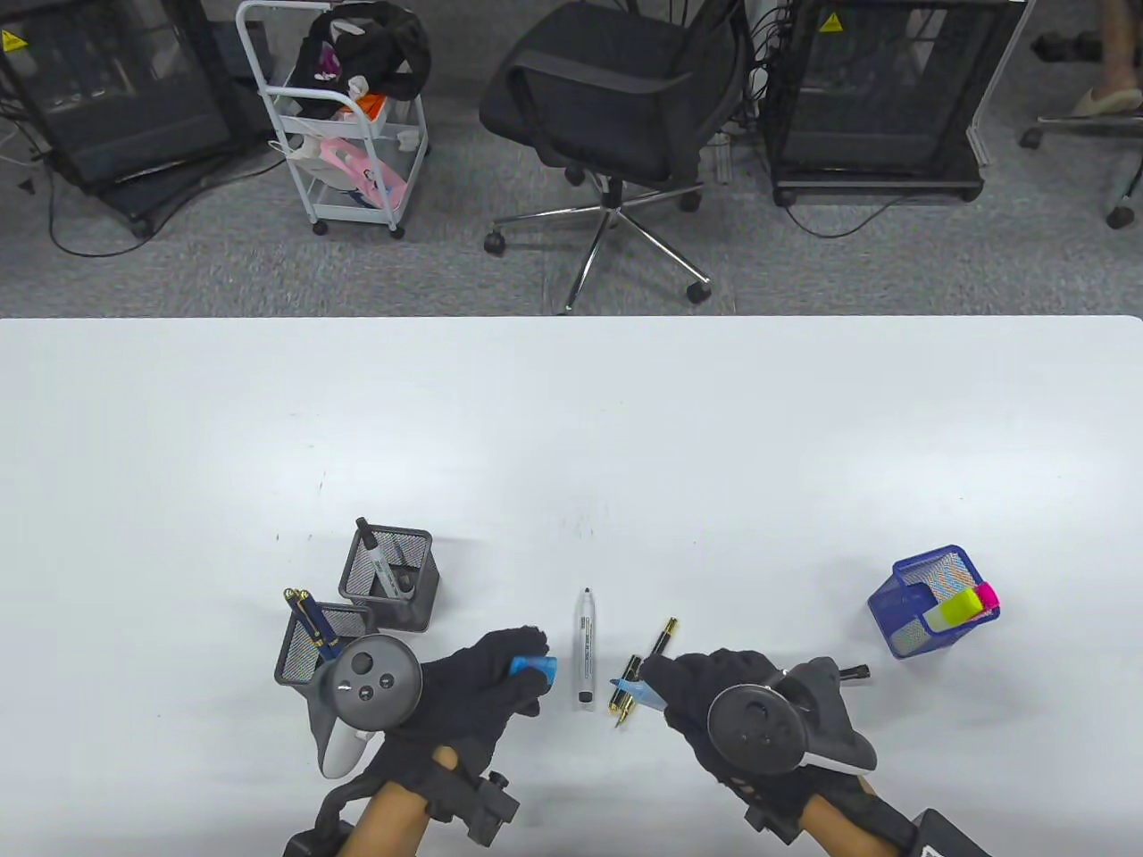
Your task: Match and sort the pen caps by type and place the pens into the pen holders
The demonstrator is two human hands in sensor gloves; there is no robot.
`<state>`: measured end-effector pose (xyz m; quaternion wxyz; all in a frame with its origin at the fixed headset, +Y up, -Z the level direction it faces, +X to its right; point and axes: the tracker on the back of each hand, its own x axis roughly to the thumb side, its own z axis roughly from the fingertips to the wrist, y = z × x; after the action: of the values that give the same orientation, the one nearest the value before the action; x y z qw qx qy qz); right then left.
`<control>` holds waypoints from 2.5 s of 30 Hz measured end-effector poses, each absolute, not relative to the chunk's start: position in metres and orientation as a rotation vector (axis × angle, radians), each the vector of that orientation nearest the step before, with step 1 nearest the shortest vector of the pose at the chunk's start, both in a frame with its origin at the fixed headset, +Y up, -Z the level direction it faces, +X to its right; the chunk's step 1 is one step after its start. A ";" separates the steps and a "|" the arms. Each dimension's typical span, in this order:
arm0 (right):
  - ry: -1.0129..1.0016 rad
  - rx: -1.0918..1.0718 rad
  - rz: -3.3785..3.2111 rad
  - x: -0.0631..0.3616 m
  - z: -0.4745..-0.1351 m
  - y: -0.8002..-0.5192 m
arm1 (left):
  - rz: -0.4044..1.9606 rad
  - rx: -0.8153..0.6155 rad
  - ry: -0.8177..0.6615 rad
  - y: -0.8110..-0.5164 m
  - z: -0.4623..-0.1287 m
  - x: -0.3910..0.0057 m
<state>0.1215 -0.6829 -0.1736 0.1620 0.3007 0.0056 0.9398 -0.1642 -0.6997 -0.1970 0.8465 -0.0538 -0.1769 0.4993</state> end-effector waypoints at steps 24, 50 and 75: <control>0.050 0.845 2.499 0.108 -0.168 -0.677 | 0.922 -0.172 -0.531 -0.695 -0.181 -0.109; -0.484 1.115 2.740 0.083 -0.150 -0.672 | 0.952 -0.244 -0.494 -0.706 -0.179 -0.102; -0.592 -0.233 2.792 0.315 -0.207 -0.630 | 0.858 -0.158 -0.380 -0.707 -0.189 -0.130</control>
<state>0.3146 -0.6300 -0.2072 0.1386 -0.0805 -0.2047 0.9656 -0.1305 -0.7069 -0.1890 0.8889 -0.0762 -0.1828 0.4131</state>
